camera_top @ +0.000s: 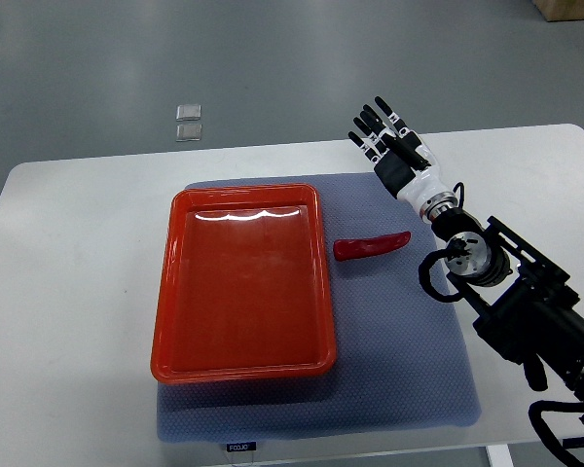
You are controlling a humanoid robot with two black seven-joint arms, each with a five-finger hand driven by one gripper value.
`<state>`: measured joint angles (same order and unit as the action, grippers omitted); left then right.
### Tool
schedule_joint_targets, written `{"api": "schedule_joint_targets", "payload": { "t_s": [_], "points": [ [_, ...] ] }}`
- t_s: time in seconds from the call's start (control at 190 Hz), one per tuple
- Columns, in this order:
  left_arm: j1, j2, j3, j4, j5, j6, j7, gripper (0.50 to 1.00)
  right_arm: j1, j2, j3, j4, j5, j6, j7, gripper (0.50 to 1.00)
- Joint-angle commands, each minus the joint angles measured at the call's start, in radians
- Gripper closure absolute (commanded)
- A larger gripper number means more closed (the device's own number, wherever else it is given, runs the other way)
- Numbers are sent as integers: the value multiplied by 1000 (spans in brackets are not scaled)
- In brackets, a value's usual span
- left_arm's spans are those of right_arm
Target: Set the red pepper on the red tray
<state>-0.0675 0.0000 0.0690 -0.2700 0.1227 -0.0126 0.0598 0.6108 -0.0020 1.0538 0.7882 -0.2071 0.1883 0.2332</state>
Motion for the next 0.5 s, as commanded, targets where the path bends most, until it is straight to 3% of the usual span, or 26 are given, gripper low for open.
{"api": "schedule_joint_targets", "payload": {
  "t_s": [0.0, 0.369, 0.496],
  "points": [
    [0, 0, 0, -2, 0, -1, 0, 500, 3, -1, 0, 0, 0, 0, 0, 583],
    [0, 0, -1, 0, 0, -1, 0, 500, 15, -12, -31, 3, -1, 11, -2, 583],
    [0, 0, -1, 2, 0, -1, 0, 500, 72, -72, -138, 5, -61, 19, -3, 583]
  ]
}}
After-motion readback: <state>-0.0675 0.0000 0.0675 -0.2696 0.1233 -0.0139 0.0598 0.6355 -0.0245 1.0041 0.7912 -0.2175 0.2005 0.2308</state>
